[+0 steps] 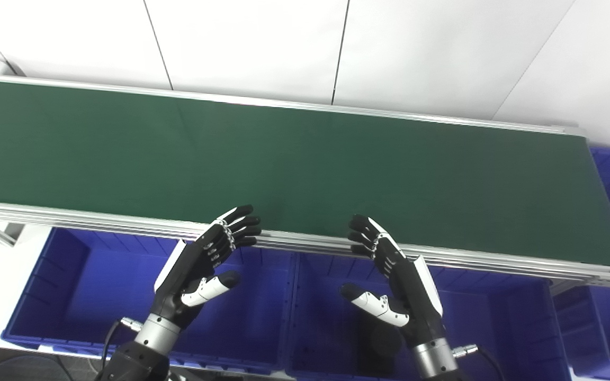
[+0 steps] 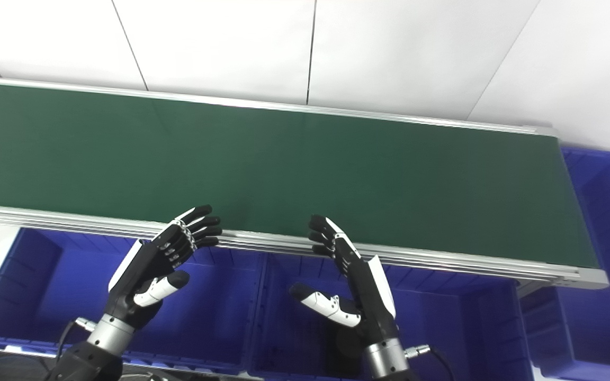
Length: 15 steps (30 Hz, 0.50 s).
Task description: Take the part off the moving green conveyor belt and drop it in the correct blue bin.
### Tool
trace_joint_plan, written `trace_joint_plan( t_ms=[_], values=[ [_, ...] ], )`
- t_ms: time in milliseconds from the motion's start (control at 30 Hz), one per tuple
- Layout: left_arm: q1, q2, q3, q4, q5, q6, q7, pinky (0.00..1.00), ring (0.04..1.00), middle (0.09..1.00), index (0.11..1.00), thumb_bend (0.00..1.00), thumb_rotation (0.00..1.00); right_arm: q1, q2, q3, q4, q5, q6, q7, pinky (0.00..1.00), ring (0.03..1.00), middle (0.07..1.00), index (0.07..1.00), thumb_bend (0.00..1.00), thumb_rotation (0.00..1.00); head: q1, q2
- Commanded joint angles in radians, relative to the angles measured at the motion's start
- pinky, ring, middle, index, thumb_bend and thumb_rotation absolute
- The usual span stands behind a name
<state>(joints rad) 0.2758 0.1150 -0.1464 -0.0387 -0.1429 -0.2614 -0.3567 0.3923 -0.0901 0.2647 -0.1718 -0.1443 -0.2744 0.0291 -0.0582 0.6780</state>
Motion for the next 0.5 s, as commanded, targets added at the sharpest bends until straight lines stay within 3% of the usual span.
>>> trace_joint_plan(
  t_ms=[0, 467],
  values=[
    [-0.014, 0.01, 0.0, -0.008, -0.007, -0.043, -0.003, 0.78, 0.8, 0.827, 0.872, 0.88, 0.6, -0.007, 0.01, -0.003, -0.014, 0.004, -0.056, 0.004, 0.79, 0.844, 0.875, 0.894, 0.78, 0.55, -0.001, -0.001],
    [-0.016, 0.03, 0.004, 0.002, -0.016, -0.053, -0.011, 0.78, 0.799, 0.825, 0.873, 0.88, 0.61, -0.004, 0.037, -0.007, -0.01, -0.011, -0.062, -0.007, 0.77, 0.833, 0.864, 0.88, 0.79, 0.52, -0.024, -0.005]
  ],
)
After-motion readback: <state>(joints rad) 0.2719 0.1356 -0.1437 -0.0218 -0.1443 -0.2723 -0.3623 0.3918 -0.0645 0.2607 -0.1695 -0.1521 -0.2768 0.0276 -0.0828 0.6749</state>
